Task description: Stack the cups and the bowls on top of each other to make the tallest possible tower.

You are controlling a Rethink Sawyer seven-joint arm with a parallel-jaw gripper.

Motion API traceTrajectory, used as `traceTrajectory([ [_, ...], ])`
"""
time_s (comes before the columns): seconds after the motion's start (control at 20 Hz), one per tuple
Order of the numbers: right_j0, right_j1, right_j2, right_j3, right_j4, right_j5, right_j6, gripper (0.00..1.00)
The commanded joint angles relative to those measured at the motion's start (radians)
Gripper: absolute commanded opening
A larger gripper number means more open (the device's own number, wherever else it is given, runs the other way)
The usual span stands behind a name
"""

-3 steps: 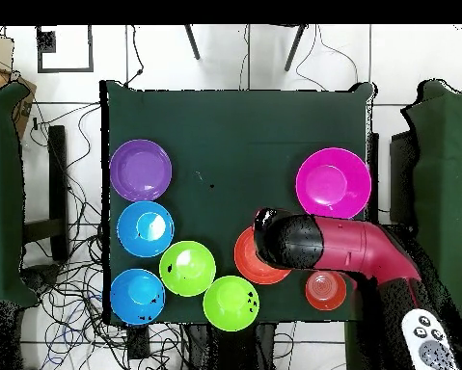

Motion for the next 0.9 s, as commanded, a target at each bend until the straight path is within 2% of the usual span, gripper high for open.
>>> traceTrajectory([
  [0.05,-0.002,0.075,0.078,-0.051,-0.069,-0.021,-0.107,1.0],
  [0.5,-0.046,0.112,0.071,-0.028,-0.111,-0.078,-0.126,1.0],
  [0.9,-0.14,0.123,0.132,-0.029,-0.133,-0.069,-0.201,1.0],
])
